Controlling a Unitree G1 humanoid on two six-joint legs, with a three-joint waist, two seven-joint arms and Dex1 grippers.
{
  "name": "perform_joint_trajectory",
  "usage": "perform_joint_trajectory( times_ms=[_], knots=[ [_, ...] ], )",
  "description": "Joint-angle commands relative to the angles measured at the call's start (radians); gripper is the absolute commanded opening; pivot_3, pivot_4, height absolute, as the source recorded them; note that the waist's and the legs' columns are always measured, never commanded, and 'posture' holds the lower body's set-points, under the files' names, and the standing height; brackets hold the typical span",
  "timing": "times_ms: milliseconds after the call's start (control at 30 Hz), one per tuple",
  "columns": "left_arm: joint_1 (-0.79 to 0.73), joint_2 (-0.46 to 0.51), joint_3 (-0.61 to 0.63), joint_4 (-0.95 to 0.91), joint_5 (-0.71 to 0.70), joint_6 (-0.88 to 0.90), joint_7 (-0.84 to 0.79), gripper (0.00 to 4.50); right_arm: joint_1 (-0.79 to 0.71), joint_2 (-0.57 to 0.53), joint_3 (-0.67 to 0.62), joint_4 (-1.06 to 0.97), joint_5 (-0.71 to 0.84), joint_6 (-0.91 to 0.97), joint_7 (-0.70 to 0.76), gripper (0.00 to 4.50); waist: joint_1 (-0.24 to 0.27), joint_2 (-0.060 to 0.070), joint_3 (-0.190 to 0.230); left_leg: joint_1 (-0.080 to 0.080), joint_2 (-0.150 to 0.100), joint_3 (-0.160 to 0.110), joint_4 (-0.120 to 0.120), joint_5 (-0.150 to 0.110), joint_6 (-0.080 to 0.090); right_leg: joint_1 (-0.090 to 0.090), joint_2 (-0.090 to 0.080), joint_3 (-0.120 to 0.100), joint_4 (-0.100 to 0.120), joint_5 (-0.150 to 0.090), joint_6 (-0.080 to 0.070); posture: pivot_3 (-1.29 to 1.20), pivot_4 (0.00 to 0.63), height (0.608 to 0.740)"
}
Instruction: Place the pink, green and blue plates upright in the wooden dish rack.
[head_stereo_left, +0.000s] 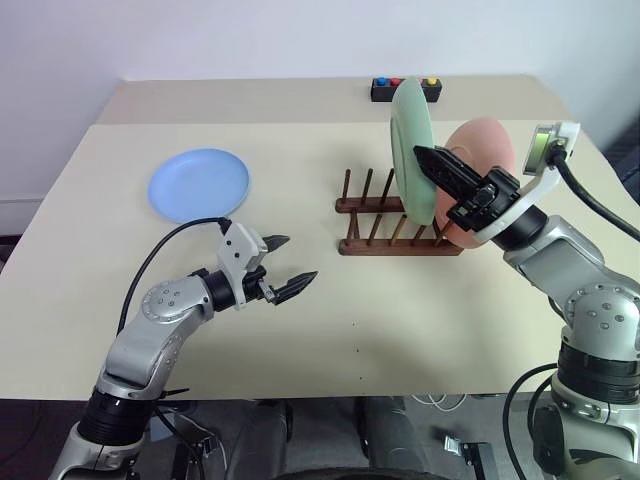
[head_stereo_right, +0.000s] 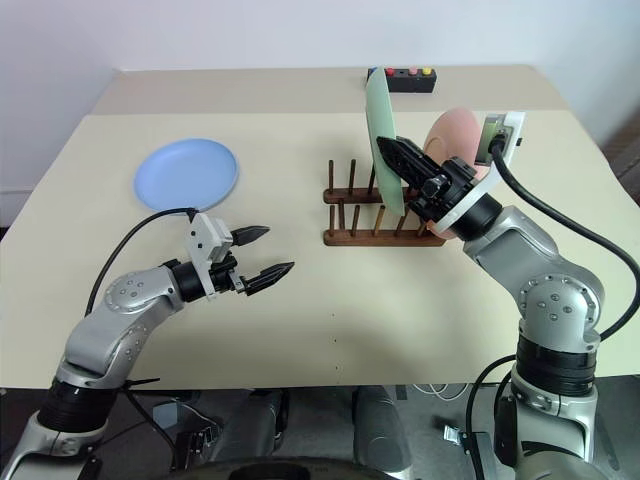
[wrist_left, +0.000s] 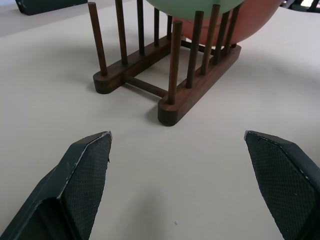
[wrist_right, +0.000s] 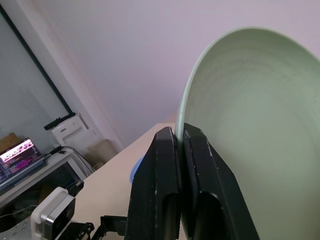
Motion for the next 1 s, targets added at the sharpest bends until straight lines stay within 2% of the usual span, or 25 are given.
perform_joint_trajectory(
  times_ms=[33, 200, 233, 300, 500, 767, 1000],
  knots=[
    [-0.010, -0.004, 0.016, -0.040, -0.009, -0.014, -0.006, 4.34, 0.003, 0.006, -0.031, 0.006, 0.033, -0.004, -0.019, 0.00, 0.000, 0.000, 0.000, 0.000, 0.000, 0.000, 0.000, 0.000, 0.000, 0.000, 0.000, 0.000, 0.000, 0.000, 0.000, 0.00, 0.150, 0.740],
    [-0.011, -0.006, 0.014, -0.039, -0.004, -0.016, -0.007, 4.34, 0.005, 0.003, -0.038, 0.018, 0.059, -0.001, -0.040, 0.00, 0.000, 0.000, 0.000, 0.000, 0.000, 0.000, 0.000, 0.000, 0.000, 0.000, 0.000, 0.000, 0.000, 0.000, 0.000, 0.00, 0.150, 0.740],
    [-0.012, -0.006, 0.014, -0.036, -0.004, -0.017, -0.007, 4.38, 0.006, 0.004, -0.037, 0.018, 0.059, -0.001, -0.042, 0.65, 0.000, 0.000, 0.000, 0.000, 0.000, 0.000, 0.000, 0.000, 0.000, 0.000, 0.000, 0.000, 0.000, 0.000, 0.000, 0.00, 0.150, 0.740],
    [-0.014, -0.007, 0.014, -0.034, -0.002, -0.019, -0.008, 4.38, 0.006, 0.005, -0.035, 0.017, 0.059, -0.002, -0.045, 1.40, 0.000, 0.000, 0.000, 0.000, 0.000, 0.000, 0.000, 0.000, 0.000, 0.000, 0.000, 0.000, 0.000, 0.000, 0.000, 0.00, 0.150, 0.740],
    [-0.014, -0.006, 0.015, -0.033, 0.000, -0.020, -0.009, 4.38, 0.013, 0.002, -0.027, 0.004, 0.039, -0.010, -0.054, 4.37, -0.001, 0.000, 0.000, 0.000, 0.000, 0.000, 0.000, 0.000, 0.000, 0.000, 0.000, 0.000, 0.000, 0.000, 0.000, 0.00, 0.150, 0.740],
    [-0.017, -0.006, 0.013, -0.031, 0.001, -0.020, -0.011, 4.38, 0.006, -0.024, -0.020, -0.018, -0.014, -0.014, -0.041, 4.45, 0.000, 0.000, 0.000, 0.000, 0.000, 0.000, 0.000, 0.000, 0.000, 0.000, 0.000, 0.000, 0.000, 0.000, -0.001, 0.00, 0.150, 0.740],
    [-0.015, -0.006, 0.015, -0.032, 0.001, -0.019, -0.011, 4.38, -0.004, -0.103, 0.001, -0.089, -0.095, -0.016, 0.015, 4.45, 0.000, 0.000, 0.000, 0.000, 0.000, 0.000, 0.000, 0.000, 0.000, 0.000, 0.000, 0.000, 0.000, -0.001, -0.001, 0.00, 0.150, 0.740]
  ],
)
